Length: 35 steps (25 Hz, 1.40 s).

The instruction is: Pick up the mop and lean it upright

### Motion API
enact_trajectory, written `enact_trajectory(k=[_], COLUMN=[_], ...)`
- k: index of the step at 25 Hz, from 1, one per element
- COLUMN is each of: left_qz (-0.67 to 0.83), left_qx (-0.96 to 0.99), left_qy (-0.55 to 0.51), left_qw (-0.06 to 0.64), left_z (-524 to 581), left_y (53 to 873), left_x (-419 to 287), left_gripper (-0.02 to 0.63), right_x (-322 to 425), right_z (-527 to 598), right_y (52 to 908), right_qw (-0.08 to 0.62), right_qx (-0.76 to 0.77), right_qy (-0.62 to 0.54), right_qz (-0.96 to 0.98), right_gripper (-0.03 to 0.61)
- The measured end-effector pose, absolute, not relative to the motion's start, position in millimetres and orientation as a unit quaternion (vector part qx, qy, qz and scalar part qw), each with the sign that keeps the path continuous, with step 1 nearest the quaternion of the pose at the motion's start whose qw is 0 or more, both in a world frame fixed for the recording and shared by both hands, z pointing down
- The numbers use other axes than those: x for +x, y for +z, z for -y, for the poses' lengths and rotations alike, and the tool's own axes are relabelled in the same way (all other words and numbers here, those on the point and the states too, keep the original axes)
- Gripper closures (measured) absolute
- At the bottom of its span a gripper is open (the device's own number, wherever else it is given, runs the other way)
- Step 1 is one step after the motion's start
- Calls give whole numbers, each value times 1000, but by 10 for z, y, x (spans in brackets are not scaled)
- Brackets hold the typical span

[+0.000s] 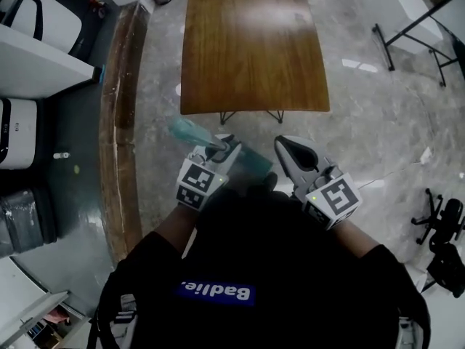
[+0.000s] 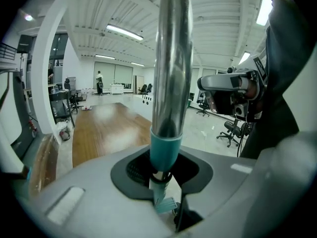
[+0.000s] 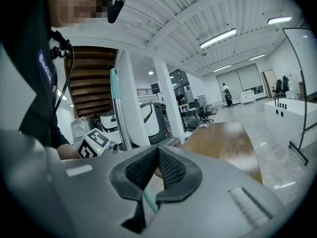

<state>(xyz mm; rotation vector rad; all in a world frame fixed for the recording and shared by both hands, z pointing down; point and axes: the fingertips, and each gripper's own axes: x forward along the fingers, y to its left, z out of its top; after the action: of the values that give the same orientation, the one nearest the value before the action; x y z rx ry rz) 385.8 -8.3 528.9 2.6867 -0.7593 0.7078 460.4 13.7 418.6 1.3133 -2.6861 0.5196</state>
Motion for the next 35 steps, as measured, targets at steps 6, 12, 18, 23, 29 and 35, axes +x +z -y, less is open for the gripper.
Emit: enact_trajectory(k=[6, 12, 18, 23, 29, 35], left_qz=[261, 268, 286, 302, 296, 301], left_qx=[915, 900, 880, 862, 846, 831], left_qy=[264, 291, 318, 338, 372, 390], left_qw=[158, 181, 209, 227, 239, 256], left_z=[-32, -12, 10, 67, 127, 278], left_y=[5675, 6087, 6500, 6831, 7205, 7481], left_x=[3899, 3880, 3811, 3738, 3796, 3815], left_gripper=[509, 509, 509, 508, 509, 508], right_x=[4678, 4781, 4907, 4998, 5145, 5297], right_z=[-178, -198, -230, -246, -283, -311], right_y=[4246, 4338, 4402, 4418, 4404, 4441], right_qw=[62, 73, 86, 94, 99, 101], right_qx=[441, 449, 455, 460, 473, 492], right_qy=[175, 183, 184, 180, 177, 180], right_qz=[878, 872, 867, 864, 857, 846], right_gripper=[574, 574, 574, 574, 574, 574])
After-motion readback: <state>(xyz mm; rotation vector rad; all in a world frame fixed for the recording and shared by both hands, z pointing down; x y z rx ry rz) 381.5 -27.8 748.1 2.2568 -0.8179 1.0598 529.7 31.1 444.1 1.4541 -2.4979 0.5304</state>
